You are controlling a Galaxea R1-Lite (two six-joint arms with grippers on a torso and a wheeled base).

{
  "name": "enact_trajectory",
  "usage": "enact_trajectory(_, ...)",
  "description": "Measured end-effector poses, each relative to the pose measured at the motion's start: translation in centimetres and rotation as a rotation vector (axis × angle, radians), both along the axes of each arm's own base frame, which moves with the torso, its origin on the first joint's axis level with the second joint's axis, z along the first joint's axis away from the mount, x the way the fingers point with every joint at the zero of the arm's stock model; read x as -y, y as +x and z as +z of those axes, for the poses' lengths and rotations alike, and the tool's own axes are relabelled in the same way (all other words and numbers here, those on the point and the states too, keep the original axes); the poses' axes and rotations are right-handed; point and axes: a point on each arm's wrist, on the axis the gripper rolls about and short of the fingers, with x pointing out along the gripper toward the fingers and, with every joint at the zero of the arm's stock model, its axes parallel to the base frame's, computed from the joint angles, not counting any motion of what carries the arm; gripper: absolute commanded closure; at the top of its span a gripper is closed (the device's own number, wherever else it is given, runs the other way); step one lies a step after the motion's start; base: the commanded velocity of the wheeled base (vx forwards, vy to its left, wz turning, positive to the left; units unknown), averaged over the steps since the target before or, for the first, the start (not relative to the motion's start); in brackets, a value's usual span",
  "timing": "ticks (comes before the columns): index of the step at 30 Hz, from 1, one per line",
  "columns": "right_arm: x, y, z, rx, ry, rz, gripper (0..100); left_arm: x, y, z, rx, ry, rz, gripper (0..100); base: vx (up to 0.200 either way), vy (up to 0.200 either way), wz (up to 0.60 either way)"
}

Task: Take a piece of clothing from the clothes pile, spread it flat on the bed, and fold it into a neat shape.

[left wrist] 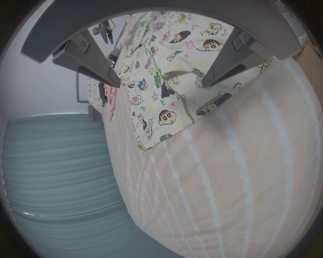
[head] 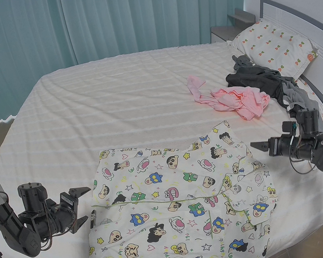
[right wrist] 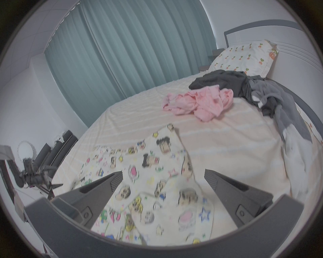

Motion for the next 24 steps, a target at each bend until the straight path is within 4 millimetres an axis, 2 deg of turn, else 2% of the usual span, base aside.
enact_trajectory(6, 0.0, 5.1, 1.8, 0.022, 0.026, -0.016, 0, -0.4, -1.1, 0.8, 0.028, -0.065, -0.03, 0, 0.2, 0.0, 0.0)
enact_trajectory(9, -0.1, 7.5, 2.0, 0.022, 0.046, -0.024, 0, -0.5, -1.7, 1.1, 0.053, -0.08, -0.038, 0, 0.0, 0.0, 0.0)
enact_trajectory(14, -0.5, 10.9, 1.3, -0.011, 0.099, -0.041, 0, -0.7, -2.4, 1.2, 0.094, -0.094, -0.049, 0, 0.0, 0.0, 0.0)
enact_trajectory(24, -1.8, 15.6, 0.1, -0.099, 0.15, -0.047, 0, -1.0, -2.7, 0.1, 0.099, -0.098, -0.043, 0, 0.0, 0.0, 0.0)
